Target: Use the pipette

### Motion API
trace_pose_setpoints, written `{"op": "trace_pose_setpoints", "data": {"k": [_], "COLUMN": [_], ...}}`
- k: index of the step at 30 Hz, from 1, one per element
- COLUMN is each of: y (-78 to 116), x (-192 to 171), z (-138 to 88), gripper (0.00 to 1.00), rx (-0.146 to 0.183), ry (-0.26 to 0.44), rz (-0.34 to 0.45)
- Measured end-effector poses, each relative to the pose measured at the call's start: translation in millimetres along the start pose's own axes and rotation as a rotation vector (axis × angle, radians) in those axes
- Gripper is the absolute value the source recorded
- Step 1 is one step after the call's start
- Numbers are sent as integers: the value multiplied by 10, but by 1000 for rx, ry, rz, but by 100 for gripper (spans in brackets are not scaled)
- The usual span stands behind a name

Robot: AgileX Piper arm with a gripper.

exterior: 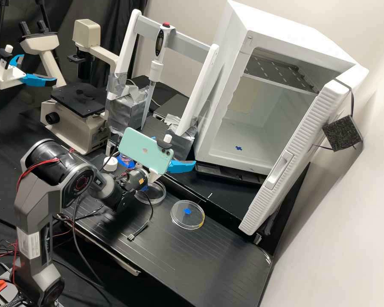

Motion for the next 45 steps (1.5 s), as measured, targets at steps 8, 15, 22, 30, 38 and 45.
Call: {"op": "trace_pose_setpoints", "data": {"k": [8, 15, 22, 30, 38, 45], "y": [-4, 102, 195, 329, 519, 577], "x": [-29, -351, -654, -560, -250, 109], "z": [-2, -224, -846, -1395, -1758, -1929], "gripper": [100, 100, 100, 100, 100, 100], "rx": [-1, 8, -7, -56, -84, -87], "ry": [3, 89, 331, 380, 362, 294], "rz": [-2, 20, 53, 25, 30, 2]}}
